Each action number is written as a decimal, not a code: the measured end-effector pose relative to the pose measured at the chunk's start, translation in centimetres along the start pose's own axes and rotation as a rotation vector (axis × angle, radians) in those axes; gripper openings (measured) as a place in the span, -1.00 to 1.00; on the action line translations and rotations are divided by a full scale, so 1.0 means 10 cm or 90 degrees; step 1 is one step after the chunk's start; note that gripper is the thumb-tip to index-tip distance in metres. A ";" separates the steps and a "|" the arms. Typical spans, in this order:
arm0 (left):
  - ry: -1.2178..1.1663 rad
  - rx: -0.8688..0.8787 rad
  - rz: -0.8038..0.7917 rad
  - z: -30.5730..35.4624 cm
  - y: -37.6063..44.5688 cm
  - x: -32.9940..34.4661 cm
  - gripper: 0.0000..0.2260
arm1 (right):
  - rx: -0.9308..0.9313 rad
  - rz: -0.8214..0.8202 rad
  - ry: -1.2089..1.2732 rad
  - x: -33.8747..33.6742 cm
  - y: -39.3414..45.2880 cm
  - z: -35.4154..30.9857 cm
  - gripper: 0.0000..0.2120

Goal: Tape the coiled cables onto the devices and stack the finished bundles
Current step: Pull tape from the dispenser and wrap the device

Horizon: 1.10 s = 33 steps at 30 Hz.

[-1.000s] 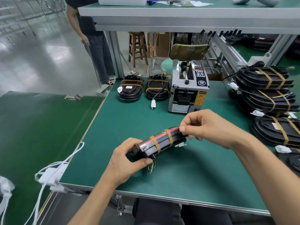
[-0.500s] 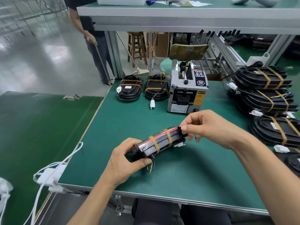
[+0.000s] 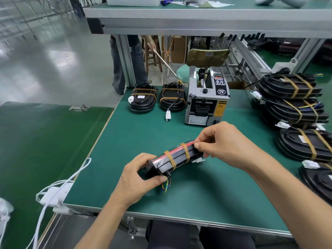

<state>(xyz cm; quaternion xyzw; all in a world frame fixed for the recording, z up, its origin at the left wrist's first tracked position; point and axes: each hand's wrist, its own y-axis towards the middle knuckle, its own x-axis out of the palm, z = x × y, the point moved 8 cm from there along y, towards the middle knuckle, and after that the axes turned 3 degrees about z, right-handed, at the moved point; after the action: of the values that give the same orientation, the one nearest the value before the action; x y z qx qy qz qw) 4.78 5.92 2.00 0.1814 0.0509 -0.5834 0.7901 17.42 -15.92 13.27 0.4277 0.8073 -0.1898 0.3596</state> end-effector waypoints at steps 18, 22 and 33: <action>0.004 0.009 0.001 -0.01 0.00 0.00 -0.53 | 0.005 -0.017 0.017 0.09 0.00 0.06 -0.82; 0.004 0.009 0.000 -0.02 0.00 0.00 -0.52 | 0.002 -0.031 -0.002 0.09 0.00 0.05 -0.78; 0.011 0.012 0.001 -0.04 0.00 0.00 -0.52 | 0.036 0.038 -0.086 0.07 -0.01 -0.03 -0.81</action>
<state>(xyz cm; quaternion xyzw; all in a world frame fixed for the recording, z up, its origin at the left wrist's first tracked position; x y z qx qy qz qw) 4.87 6.07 1.63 0.1936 0.0521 -0.5819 0.7882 16.91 -15.41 12.97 0.4476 0.7624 -0.2303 0.4066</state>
